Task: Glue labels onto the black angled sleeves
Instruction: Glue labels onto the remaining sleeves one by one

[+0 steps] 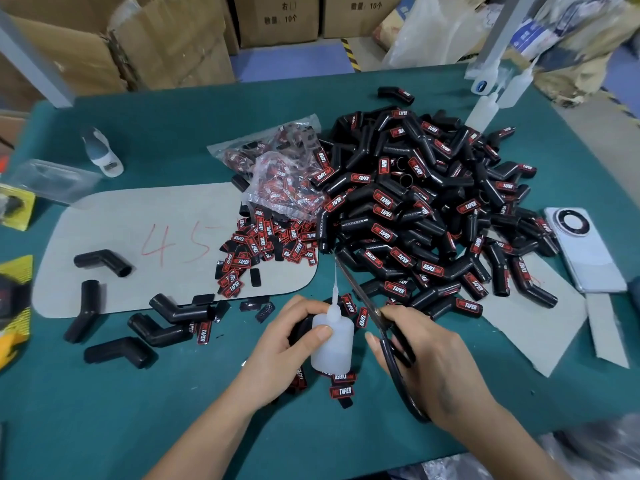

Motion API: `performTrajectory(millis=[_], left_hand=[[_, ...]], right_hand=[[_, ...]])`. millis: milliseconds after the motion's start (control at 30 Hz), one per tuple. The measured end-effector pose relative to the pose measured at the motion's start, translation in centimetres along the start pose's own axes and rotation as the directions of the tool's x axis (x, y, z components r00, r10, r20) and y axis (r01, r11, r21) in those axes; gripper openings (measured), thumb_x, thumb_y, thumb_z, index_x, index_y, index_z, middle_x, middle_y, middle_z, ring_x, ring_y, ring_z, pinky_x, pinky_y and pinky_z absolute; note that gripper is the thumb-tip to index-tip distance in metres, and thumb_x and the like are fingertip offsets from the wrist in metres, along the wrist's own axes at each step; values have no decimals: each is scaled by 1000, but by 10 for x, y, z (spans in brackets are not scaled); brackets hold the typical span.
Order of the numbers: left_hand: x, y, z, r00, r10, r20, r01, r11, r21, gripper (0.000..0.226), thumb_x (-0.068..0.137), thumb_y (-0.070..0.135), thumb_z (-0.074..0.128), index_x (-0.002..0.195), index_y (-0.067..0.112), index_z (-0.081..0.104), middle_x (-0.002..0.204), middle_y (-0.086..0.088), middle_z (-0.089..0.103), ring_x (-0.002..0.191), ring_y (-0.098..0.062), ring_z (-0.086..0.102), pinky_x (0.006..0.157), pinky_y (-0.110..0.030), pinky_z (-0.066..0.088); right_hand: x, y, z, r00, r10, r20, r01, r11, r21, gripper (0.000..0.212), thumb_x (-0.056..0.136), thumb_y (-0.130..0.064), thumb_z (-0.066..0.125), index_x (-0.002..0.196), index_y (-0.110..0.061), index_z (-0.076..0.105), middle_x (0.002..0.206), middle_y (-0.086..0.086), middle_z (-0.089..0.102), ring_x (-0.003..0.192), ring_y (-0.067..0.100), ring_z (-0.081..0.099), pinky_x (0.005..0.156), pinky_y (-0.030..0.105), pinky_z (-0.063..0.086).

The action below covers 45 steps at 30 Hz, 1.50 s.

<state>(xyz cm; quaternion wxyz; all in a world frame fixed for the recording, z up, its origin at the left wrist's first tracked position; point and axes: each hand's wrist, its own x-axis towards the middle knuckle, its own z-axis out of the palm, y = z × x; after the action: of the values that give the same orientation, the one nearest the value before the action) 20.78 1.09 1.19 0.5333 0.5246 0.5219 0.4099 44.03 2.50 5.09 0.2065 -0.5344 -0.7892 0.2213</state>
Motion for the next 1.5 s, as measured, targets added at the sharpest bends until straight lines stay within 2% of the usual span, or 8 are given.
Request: performTrajectory(millis=[400,633,967,1033,1133,1233,1333,1500], left_hand=[[0,2,0,1000,-5,9,5,1000,-14,19,95,49,60,111,45,70,109,6,63,106,-14,60,92,-19,42],[0,1,0,1000,-10,5,10,1000,-17,20,94,49,60,111,44,70,107,2,62,105,-18,59,92,-21,42],[0,-4,1,1000,-20,12,20,1000,0,23,96,52,61,115,41,70,106,6,62,104,-15,59,89,-19,42],[0,-5,1,1000,-18,16,18,1000,4,25,96,55,61,115,41,70,106,3,61,104,-18,59,90,-20,42],[0,-4,2,1000,-16,15,16,1000,1,28,96,58,61,115,40,70,106,-1,60,103,-22,59,90,-23,43],[0,-3,2,1000,-16,10,16,1000,-12,35,94,67,61,115,40,70,108,-2,61,105,-22,59,92,-24,43],[0,-2,1,1000,-8,9,8,1000,-25,26,96,58,62,114,41,70,109,0,62,106,-19,60,92,-20,43],[0,-2,1,1000,-11,22,11,1000,-6,22,97,51,61,112,40,70,104,2,59,101,-19,59,88,-20,42]], right_hand=[[1,-1,-3,999,-23,-31,22,999,-43,17,95,-51,56,107,-39,52,73,-10,51,57,18,49,51,24,37],[2,0,-1,998,-36,-42,33,997,-65,16,96,-48,58,109,-39,53,72,-8,51,56,18,48,49,24,38],[1,1,-1,995,-42,-86,33,994,-102,37,85,-24,84,103,-37,55,69,-10,39,54,17,39,44,27,37],[1,2,-2,992,-43,-119,31,994,-101,30,87,-25,80,99,-35,55,68,-10,34,54,19,37,43,26,35],[2,1,-5,990,-2,-140,-7,998,-66,12,94,-43,61,97,-34,55,69,-9,41,55,19,41,44,28,40],[3,3,-9,993,57,-103,-62,997,-46,20,98,-57,52,107,-38,51,78,-12,48,61,17,48,48,33,47],[-2,9,-15,994,94,-53,-100,987,-127,34,99,-70,40,113,-41,51,79,-9,48,63,16,48,49,37,50],[-12,10,-20,991,132,-10,-132,973,-192,44,97,-78,24,107,-43,50,78,-6,51,60,16,48,45,31,47]])
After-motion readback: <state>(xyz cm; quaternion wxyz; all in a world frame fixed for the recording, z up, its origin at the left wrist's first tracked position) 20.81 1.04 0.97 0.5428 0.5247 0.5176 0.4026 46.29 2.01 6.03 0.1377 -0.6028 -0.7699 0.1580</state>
